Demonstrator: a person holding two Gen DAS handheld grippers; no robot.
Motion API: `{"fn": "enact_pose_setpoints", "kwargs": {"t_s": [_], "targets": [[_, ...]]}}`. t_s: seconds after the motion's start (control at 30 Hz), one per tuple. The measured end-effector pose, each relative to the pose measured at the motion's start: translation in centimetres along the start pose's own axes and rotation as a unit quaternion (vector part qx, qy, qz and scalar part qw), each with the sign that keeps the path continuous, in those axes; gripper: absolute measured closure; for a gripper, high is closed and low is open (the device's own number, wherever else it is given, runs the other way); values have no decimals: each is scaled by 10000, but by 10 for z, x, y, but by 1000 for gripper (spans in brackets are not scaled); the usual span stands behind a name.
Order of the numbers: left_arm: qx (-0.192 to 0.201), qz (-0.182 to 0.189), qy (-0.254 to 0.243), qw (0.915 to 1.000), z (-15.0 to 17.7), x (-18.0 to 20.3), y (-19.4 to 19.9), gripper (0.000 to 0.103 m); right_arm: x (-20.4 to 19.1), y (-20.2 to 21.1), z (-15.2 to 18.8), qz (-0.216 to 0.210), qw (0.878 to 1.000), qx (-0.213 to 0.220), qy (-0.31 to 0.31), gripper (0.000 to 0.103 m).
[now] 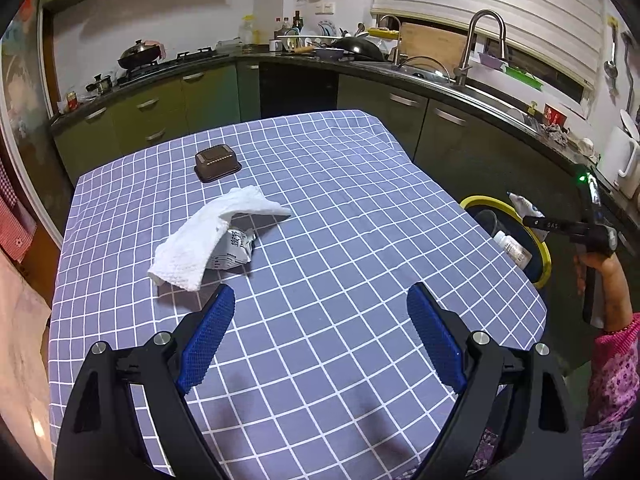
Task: Collect trash
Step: 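Carry the toothpaste tube over the bin and open the right gripper, then grasp the white cloth with the left gripper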
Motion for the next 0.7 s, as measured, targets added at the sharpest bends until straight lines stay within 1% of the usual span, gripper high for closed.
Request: {"fn": "enact_pose_setpoints", "kwargs": {"t_s": [0.03,0.07,0.13,0.17,0.27,0.37,0.5,0.6,0.7], "targets": [[-4,-1,-10,10000,0,0,0,16,5,-5,2,147,9999,-11,-3,85],[-9,-5,-18,10000,0,0,0,16,7,-8,3,225,9997,-34,-14,82],[-20,-8,-12,10000,0,-1,-1,16,14,-10,5,331,9994,13,-108,54],[-27,-13,-3,10000,0,-2,-1,16,13,-8,4,384,9992,73,-90,51],[-72,-11,44,10000,0,-6,-4,16,5,5,2,392,9989,274,-13,51],[-104,-22,69,9999,-1,-11,-8,16,-10,22,-3,179,9986,497,49,50],[-130,-160,20,9998,-5,-22,-15,16,-38,47,-7,-228,9962,805,243,45],[-218,-222,-39,9995,-9,-34,-26,16,-57,59,-8,-466,9943,885,373,45],[-318,-299,-173,9989,-17,-47,-43,16,-75,63,-7,-645,9927,890,494,45]]}}
Point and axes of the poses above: each gripper's, at about its wrist camera, not at the fingertips, and y roughly against the way its jaws point, x to its right, z to its underside, the point moved 3 cm from there along -y, roughly the way its jaws point, and after that the axes turned 7 degrees about x, right-handed, at the moved point
